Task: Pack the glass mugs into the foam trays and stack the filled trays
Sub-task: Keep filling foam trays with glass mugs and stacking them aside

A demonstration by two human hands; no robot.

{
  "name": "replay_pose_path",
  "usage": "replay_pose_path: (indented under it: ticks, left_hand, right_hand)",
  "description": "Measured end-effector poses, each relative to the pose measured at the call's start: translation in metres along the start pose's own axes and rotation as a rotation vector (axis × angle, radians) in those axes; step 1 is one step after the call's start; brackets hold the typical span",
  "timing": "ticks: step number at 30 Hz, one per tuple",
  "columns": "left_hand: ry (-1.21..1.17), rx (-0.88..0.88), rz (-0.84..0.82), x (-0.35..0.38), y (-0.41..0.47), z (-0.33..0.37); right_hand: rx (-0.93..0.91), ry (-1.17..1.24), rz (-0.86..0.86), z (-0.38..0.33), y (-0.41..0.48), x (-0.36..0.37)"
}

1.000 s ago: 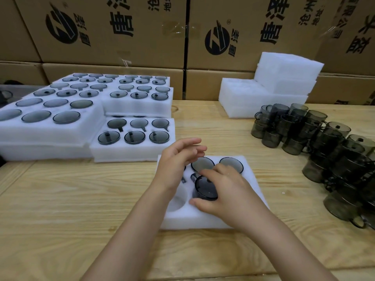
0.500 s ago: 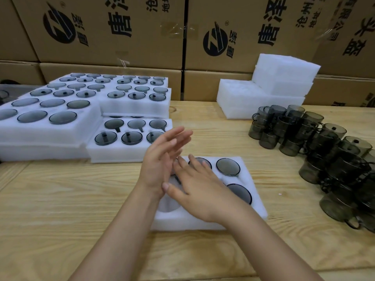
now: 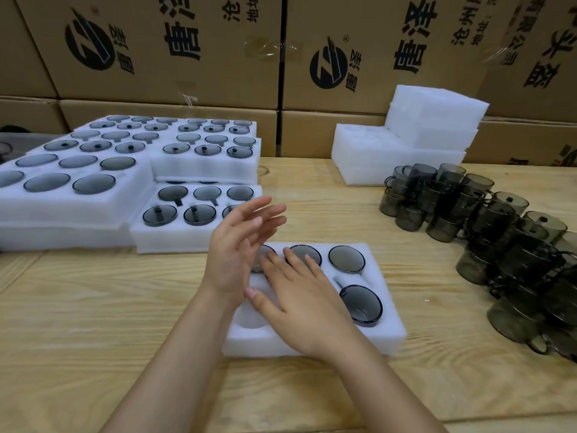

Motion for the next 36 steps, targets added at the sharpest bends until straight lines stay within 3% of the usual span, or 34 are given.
replay_pose_path:
  ticks: [3, 6, 11, 13, 16, 19, 22, 25, 31, 36]
  left_hand:
    - [0.340, 0.125, -0.014, -0.013, -0.005, 0.010]
    - [0.515, 0.109, 0.044, -0.036, -0.022, -0.002]
    - [0.562, -0.013, -0.046, -0.045, -0.029, -0.023]
    - [0.514, -0.038, -0.044, -0.049, -0.024, -0.026]
    - [0.468, -0.061, -0.042, -0.056, -0.019, -0.031]
    - [0.403, -0.081, -0.014, -0.059, -0.014, -0.034]
    - [0.408, -0.071, -0.012, -0.060, -0.013, -0.034]
    - [0.400, -0.066, -0.010, -0.061, -0.013, -0.034]
    - [0.382, -0.060, -0.007, -0.060, -0.013, -0.033]
    - [0.377, -0.056, 0.003, -0.061, -0.013, -0.034]
  right_hand:
    - [0.033, 0.041, 0.201, 0.000, -0.006, -0.008]
    - [0.070, 0.025, 0.467, 0.002, -0.014, -0.018]
    - [0.073, 0.198, 0.520, 0.012, -0.020, -0.026]
    - [0.046, 0.215, 0.621, 0.022, -0.031, -0.036]
    - [0.138, 0.116, 0.821, 0.062, -0.063, -0.053]
    - [0.375, -0.152, 0.897, 0.118, -0.101, -0.068]
    - [0.663, -0.364, 0.820, 0.182, -0.131, -0.078]
    - [0.864, -0.374, 0.646, 0.235, -0.141, -0.084]
    - [1.037, -0.544, 0.299, 0.279, -0.125, -0.081]
    - [0.989, -0.659, 0.271, 0.289, -0.117, -0.078]
Point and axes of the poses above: each hand's wrist, its own y-axis towards the middle knuckle, its own x-axis out of the palm, z = x × y, the point moved 4 cm from there along y, towards the middle knuckle, and after that the axes turned 8 degrees about -y, right-handed, at the moved point
